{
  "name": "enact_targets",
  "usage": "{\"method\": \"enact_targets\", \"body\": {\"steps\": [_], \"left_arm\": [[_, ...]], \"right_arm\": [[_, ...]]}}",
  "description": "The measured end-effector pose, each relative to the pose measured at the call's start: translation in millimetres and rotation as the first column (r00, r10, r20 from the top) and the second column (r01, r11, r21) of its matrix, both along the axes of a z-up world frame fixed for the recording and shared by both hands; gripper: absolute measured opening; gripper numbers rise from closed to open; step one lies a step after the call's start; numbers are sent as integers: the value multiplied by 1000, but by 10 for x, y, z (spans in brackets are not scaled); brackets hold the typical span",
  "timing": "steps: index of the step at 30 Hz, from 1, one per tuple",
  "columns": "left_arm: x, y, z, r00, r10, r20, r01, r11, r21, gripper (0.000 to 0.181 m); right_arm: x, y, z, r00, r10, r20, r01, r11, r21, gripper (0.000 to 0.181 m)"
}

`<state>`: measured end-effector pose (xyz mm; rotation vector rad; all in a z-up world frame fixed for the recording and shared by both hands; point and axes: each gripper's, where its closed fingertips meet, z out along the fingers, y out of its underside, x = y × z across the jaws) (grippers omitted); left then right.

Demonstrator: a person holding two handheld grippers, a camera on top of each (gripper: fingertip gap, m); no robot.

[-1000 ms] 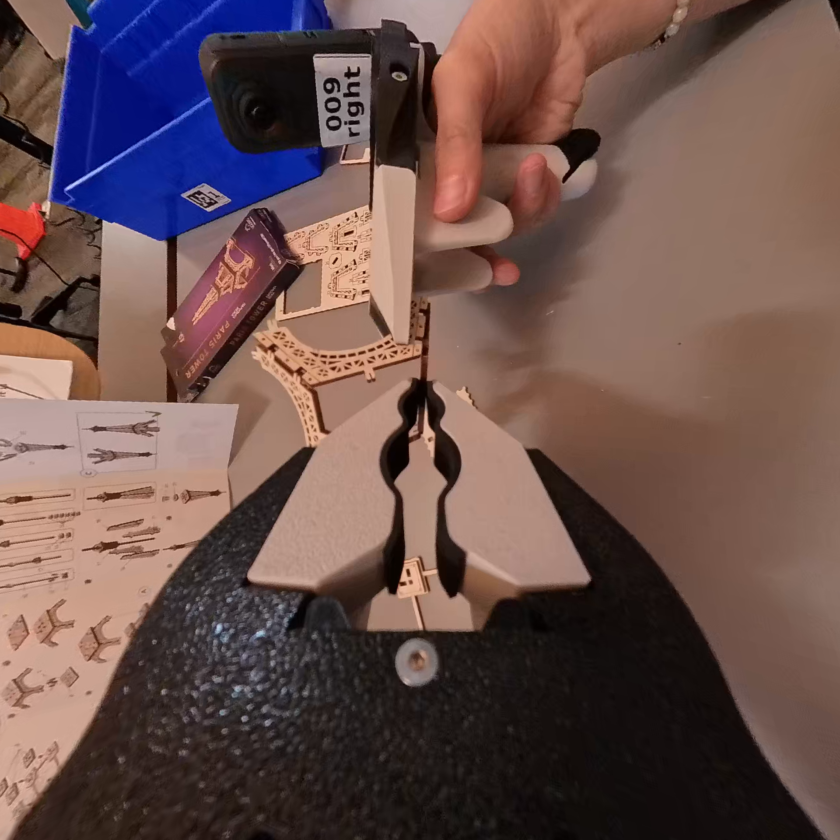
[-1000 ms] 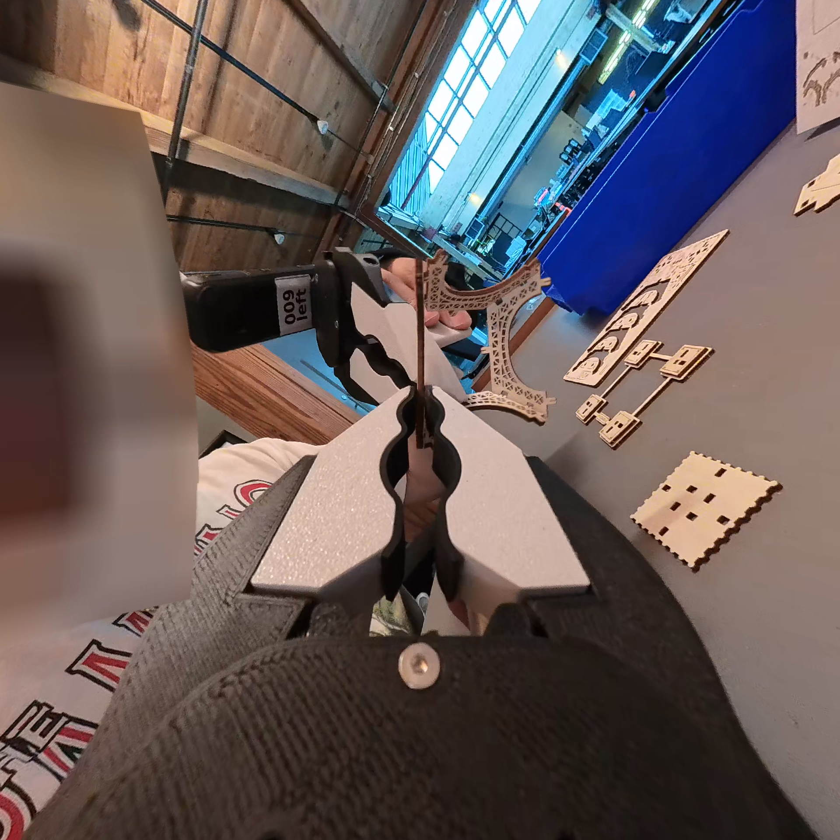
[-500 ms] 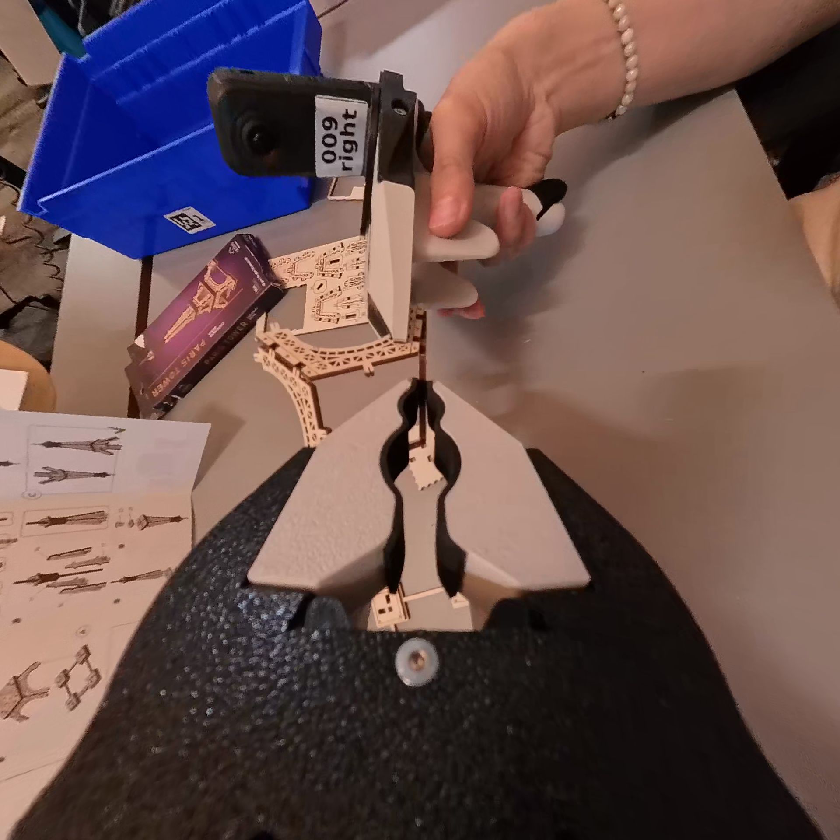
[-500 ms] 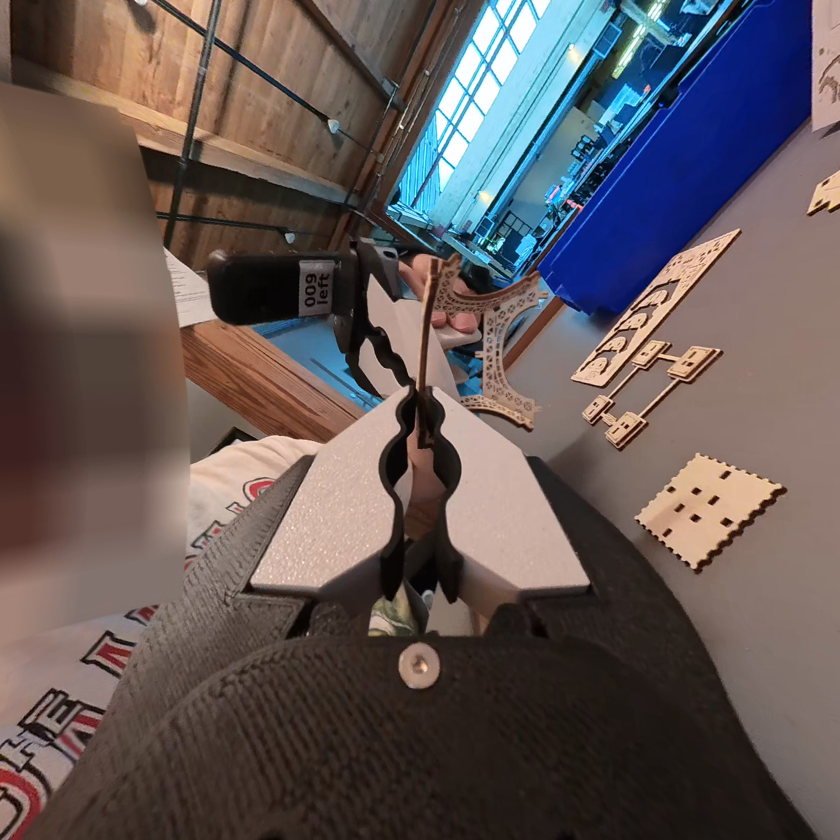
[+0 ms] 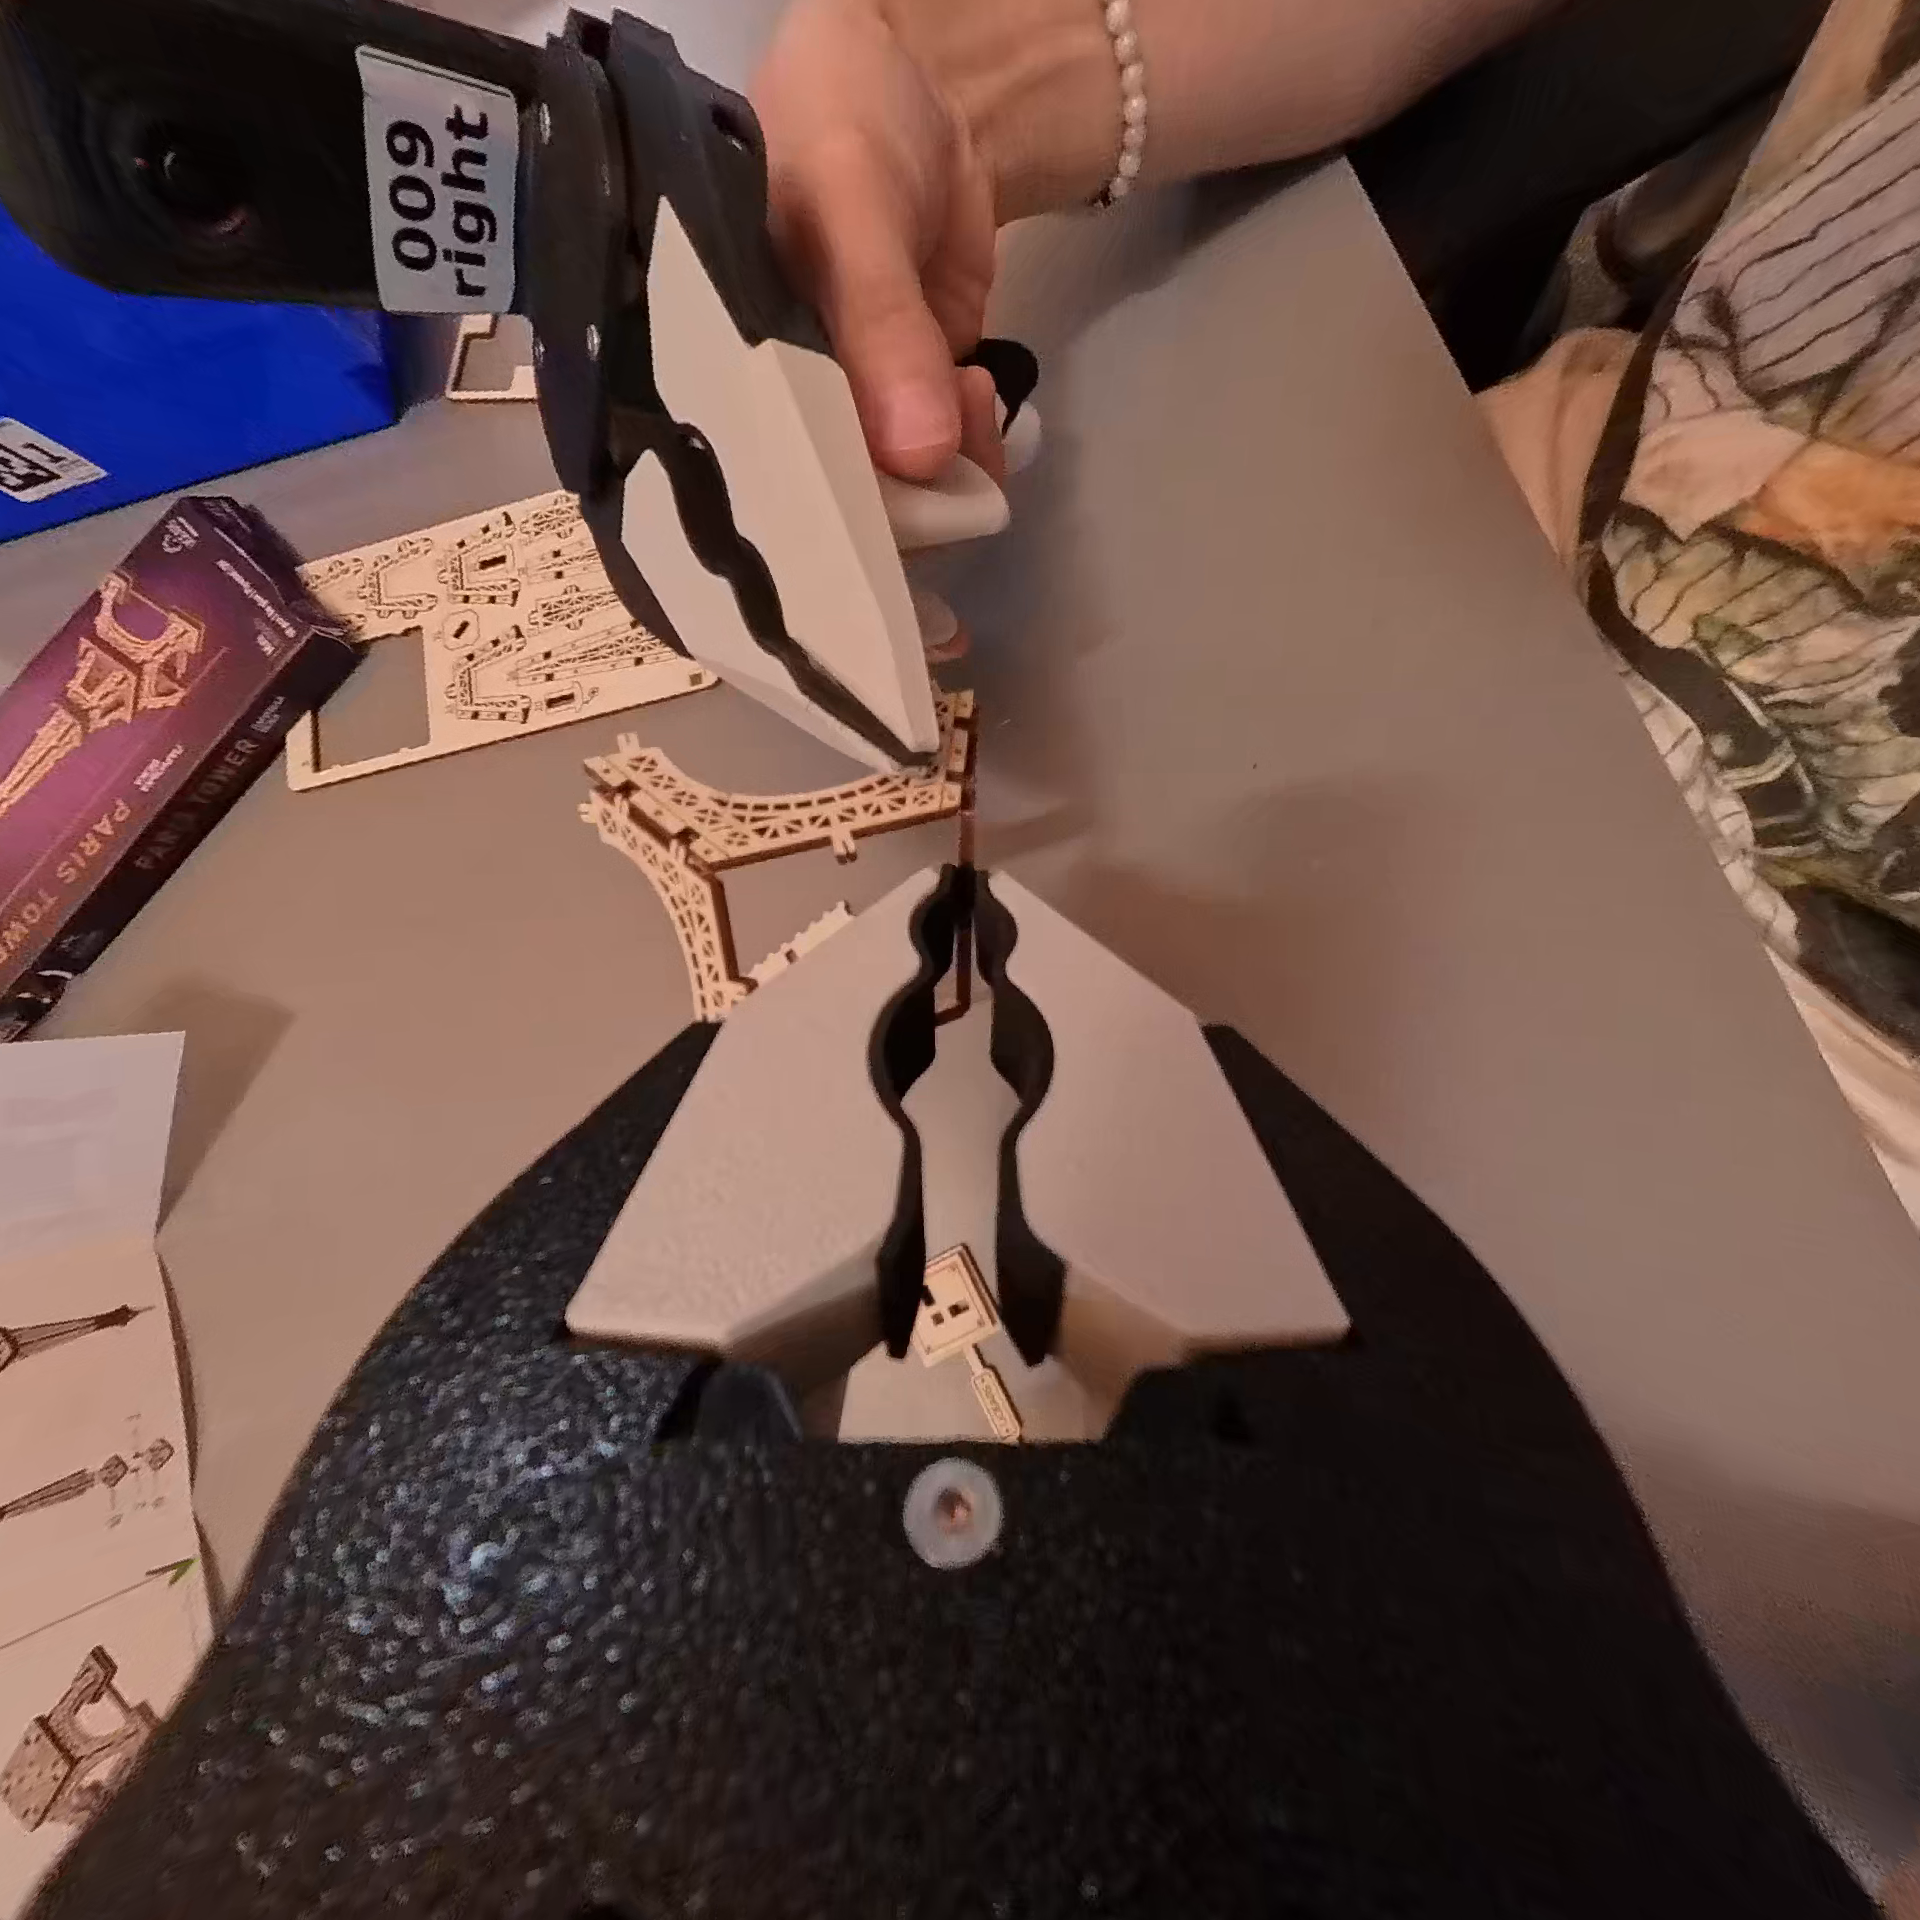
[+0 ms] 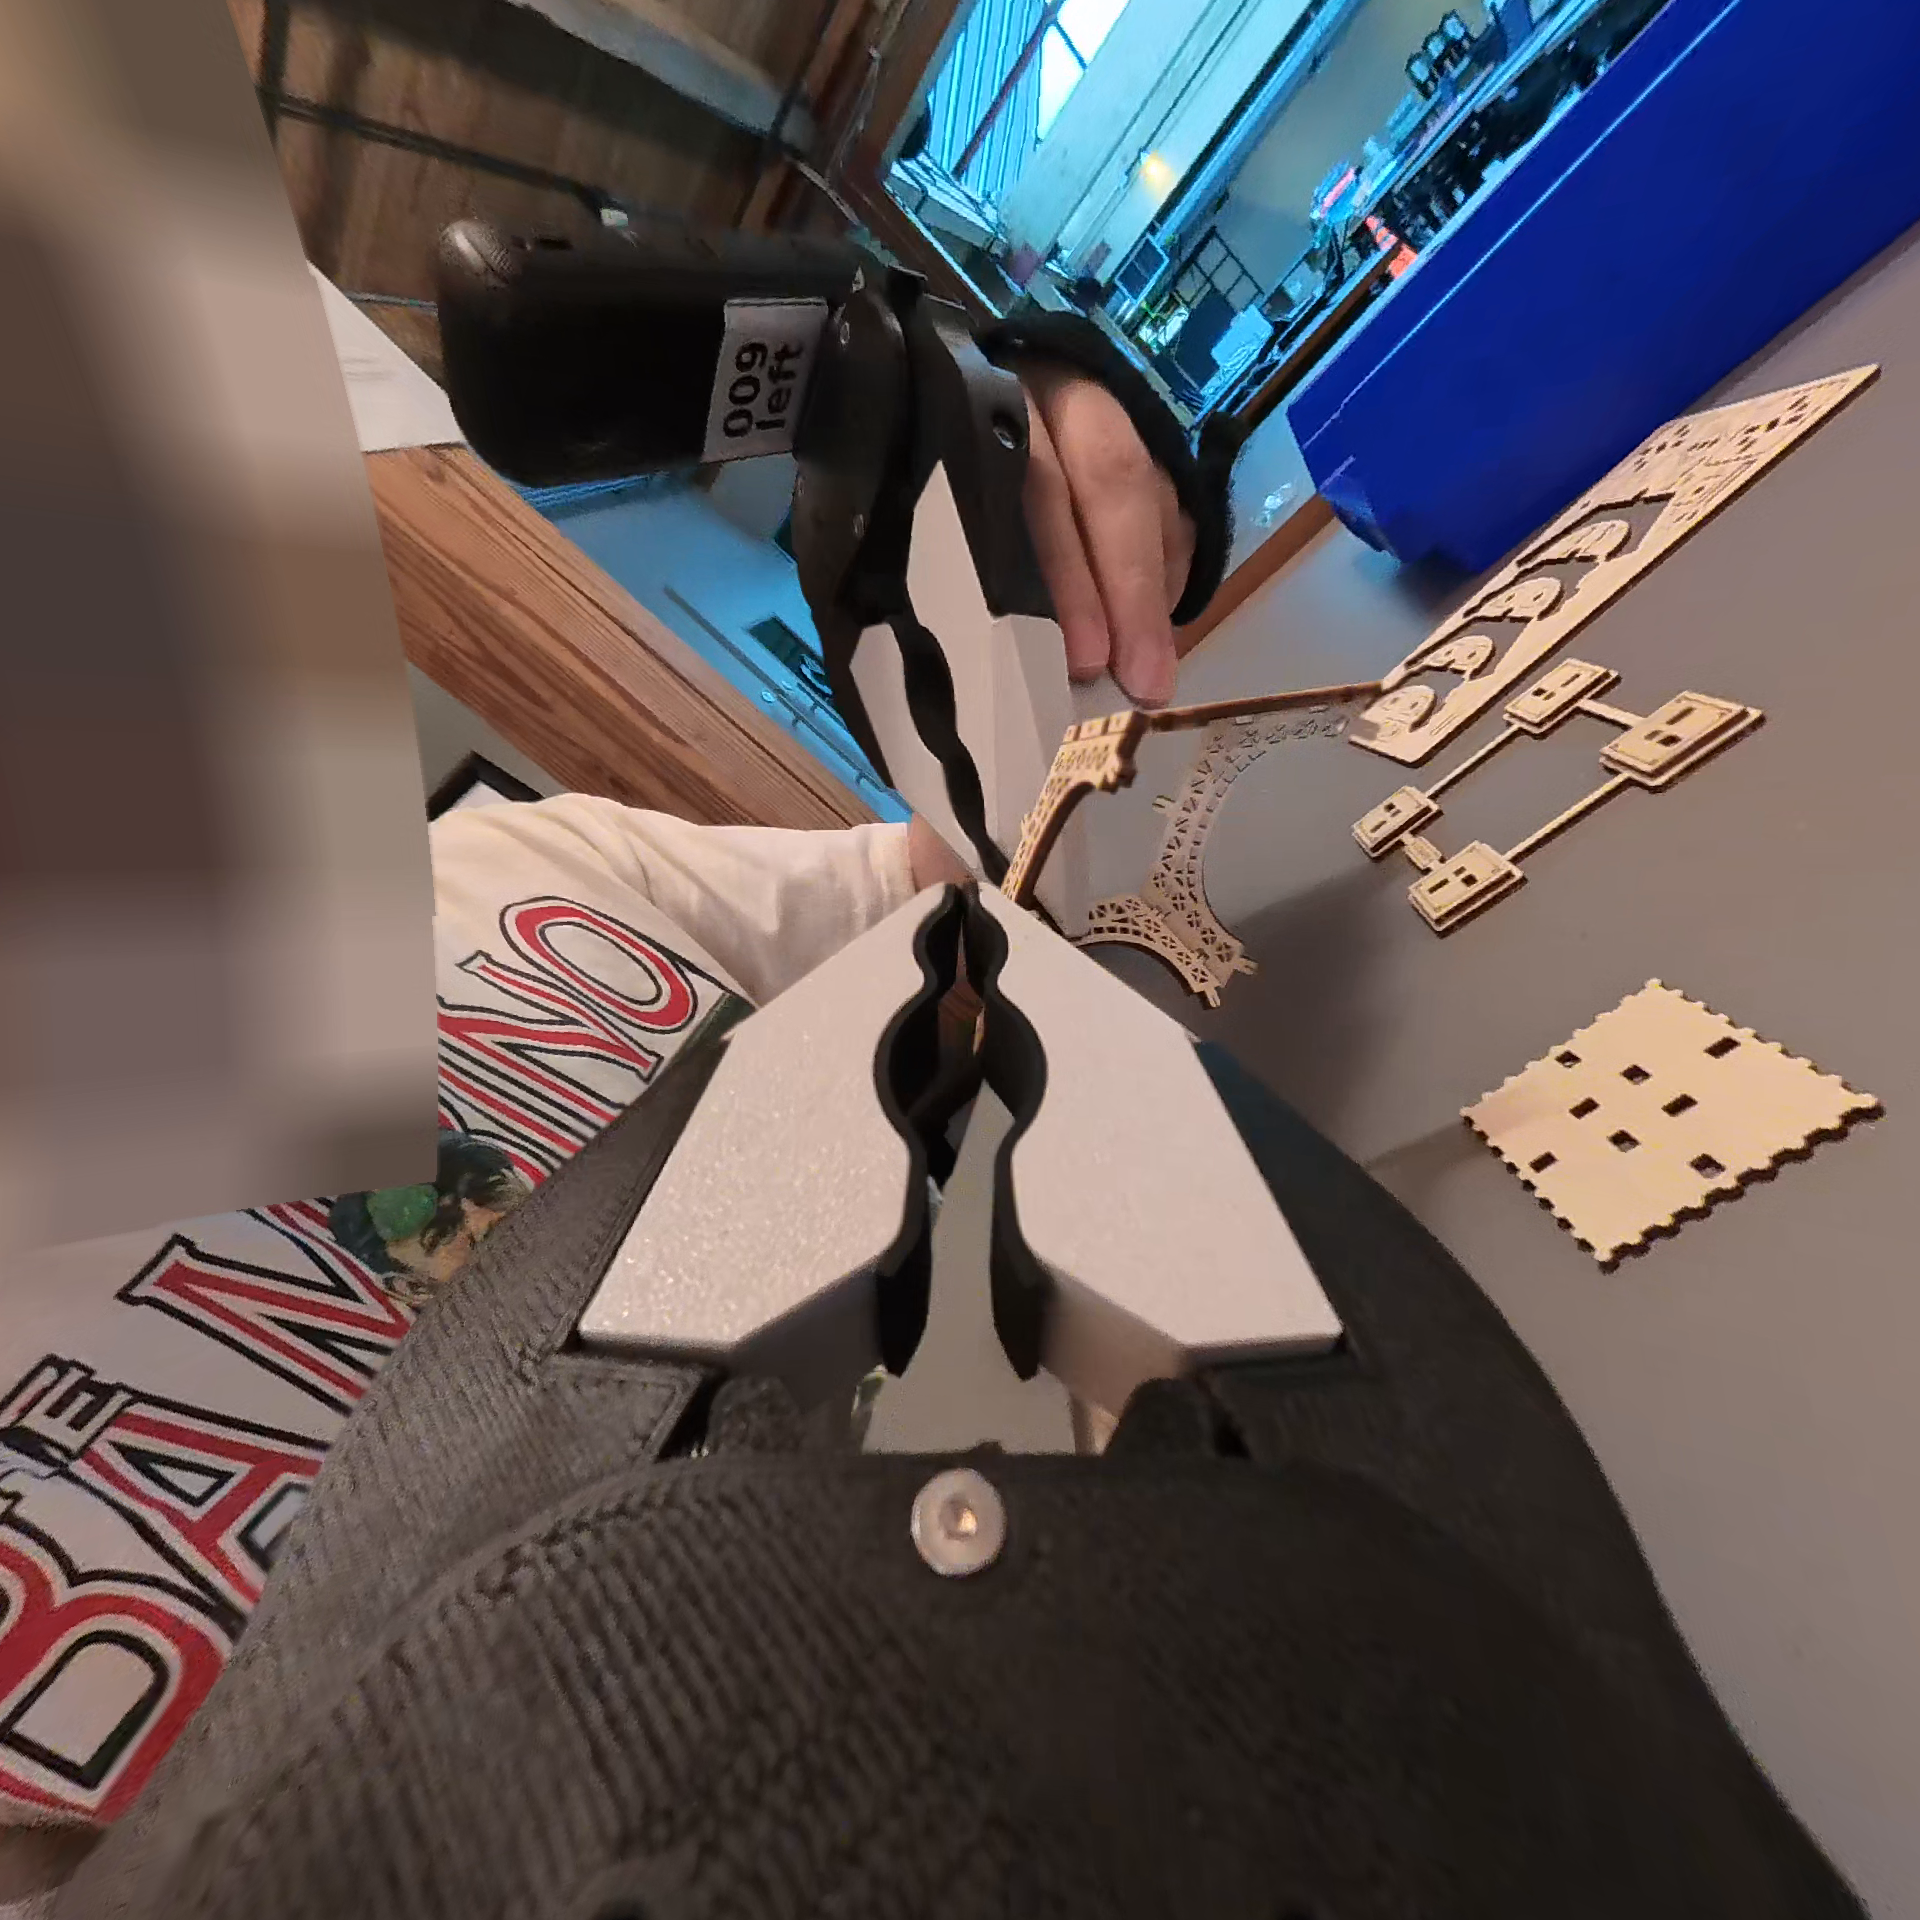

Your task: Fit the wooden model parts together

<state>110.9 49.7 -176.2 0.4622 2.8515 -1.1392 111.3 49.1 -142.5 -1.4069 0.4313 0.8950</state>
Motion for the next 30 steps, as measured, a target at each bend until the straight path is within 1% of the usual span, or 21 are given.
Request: {"method": "enact_targets", "body": {"steps": [3, 5, 7, 8, 10, 11, 12, 15, 18, 20, 22, 23, 24, 26, 28, 30], "left_arm": [[34, -15, 44, 1000, 16, 9, -15, 999, -29, 0], [111, -25, 86, 998, 51, 41, -48, 997, -58, 4], [197, -53, 183, 993, 102, 61, -94, 989, -118, 17], [227, -55, 233, 990, 120, 68, -109, 984, -143, 21], [301, -53, 351, 982, 164, 97, -143, 970, -198, 33], [344, -47, 418, 975, 192, 113, -163, 960, -229, 33], [371, -35, 471, 970, 213, 116, -178, 951, -252, 29], [391, 15, 475, 970, 228, 84, -201, 948, -246, 25], [428, 69, 397, 964, 260, 46, -246, 948, -203, 27], [483, 141, 365, 944, 331, 13, -323, 928, -183, 27], [453, 259, 296, 925, 378, -38, -379, 912, -154, 28], [440, 339, 249, 910, 410, -53, -414, 899, -146, 27], [432, 432, 180, 892, 450, -55, -453, 882, -134, 27], [393, 641, -22, 843, 536, -47, -538, 839, -86, 27], [285, 778, -203, 797, 599, -77, -604, 795, -63, 26], [154, 843, -331, 760, 633, -145, -645, 761, -61, 26]], "right_arm": [[7, -11, 50, 1000, -4, 8, 4, 999, 35, 0], [40, -15, 88, 1000, -15, -25, 16, 998, 67, 0], [135, -19, 122, 997, -68, -46, 72, 992, 99, 0], [175, -31, 148, 994, -83, -71, 91, 988, 121, 0], [272, -86, 263, 986, -123, -112, 145, 967, 209, 0], [320, -96, 258, 980, -149, -129, 174, 963, 208, 0], [358, -85, 188, 976, -178, -122, 196, 968, 157, 0], [460, -144, 71, 962, -271, 29, 270, 962, 29, 0], [525, -220, -150, 939, -288, 190, 315, 940, -133, 0], [525, -209, -120, 916, -302, 265, 350, 924, -154, 0], [414, -116, -62, 894, -265, 362, 344, 923, -172, 1], [364, -60, -96, 868, -235, 437, 354, 910, -214, 8], [320, -8, -169, 827, -188, 530, 374, 887, -269, 13], [265, 83, -327, 719, -81, 690, 439, 822, -361, 23], [124, 256, -403, 627, 32, 779, 443, 807, -390, 31], [38, 407, -527, 537, 152, 830, 450, 780, -434, 38]]}}
